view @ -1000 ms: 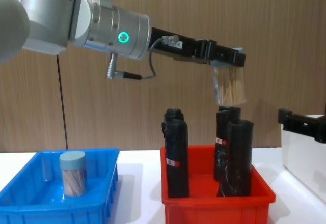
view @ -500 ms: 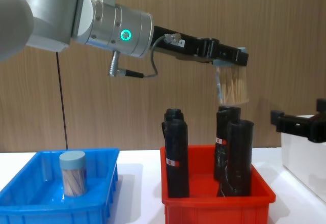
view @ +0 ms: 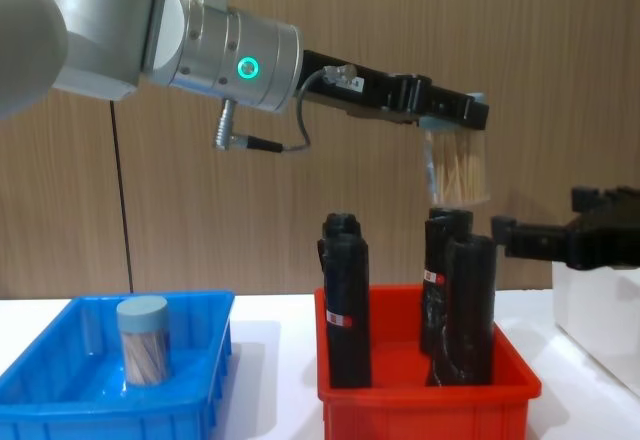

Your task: Pick the cotton swabs from the blue box and place them into the white box.

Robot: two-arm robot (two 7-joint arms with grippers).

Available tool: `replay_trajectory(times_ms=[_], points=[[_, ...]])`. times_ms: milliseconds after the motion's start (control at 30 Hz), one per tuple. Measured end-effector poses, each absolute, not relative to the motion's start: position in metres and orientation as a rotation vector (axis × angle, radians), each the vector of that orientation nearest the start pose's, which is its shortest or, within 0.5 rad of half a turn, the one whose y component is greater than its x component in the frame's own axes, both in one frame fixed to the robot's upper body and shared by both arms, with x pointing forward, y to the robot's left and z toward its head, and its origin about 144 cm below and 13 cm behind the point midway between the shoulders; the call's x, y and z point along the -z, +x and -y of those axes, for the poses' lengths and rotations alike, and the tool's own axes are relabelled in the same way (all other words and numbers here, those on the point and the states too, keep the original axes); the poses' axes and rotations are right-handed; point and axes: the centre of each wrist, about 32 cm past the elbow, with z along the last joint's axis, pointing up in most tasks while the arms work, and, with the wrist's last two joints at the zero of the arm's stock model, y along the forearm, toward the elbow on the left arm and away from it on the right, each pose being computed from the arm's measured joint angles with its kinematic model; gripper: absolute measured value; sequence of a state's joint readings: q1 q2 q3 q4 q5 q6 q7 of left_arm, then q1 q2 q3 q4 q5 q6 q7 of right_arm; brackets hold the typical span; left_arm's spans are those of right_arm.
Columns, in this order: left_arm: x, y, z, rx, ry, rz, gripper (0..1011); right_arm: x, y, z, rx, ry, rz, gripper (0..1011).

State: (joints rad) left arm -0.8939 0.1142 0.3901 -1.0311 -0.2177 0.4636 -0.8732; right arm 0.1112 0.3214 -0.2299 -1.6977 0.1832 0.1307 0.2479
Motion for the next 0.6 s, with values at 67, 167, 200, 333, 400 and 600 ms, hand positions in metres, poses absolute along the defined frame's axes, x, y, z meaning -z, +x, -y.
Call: replay_trajectory(times_ms=[67,167,200,333,400,600], points=[[-1.343,0.66,-0.175,-0.477,0.228,-0.089,660,-1.211,0.484,0.238,1.064,-0.103,0.13,1002],[-1.343,0.66,-0.175,-0.476,0.228,-0.09,660,-1.213,0.488,0.239,1.054,-0.105,0.127,1002],[-1.343,0.66,-0.175,-0.477,0.228,-0.089,660,-1.215,0.491,0.239,1.047,-0.105,0.124,1002],[-1.343,0.66,-0.175,-0.476,0.228,-0.09,660,-1.219,0.498,0.239,1.032,-0.104,0.11,1002],[-1.343,0.66,-0.175,-0.476,0.228,-0.09,660,-1.221,0.502,0.239,1.026,-0.101,0.102,1002],[-1.343,0.66,-0.175,-0.475,0.228,-0.09,660,-1.226,0.51,0.239,1.013,-0.098,0.084,1002]])
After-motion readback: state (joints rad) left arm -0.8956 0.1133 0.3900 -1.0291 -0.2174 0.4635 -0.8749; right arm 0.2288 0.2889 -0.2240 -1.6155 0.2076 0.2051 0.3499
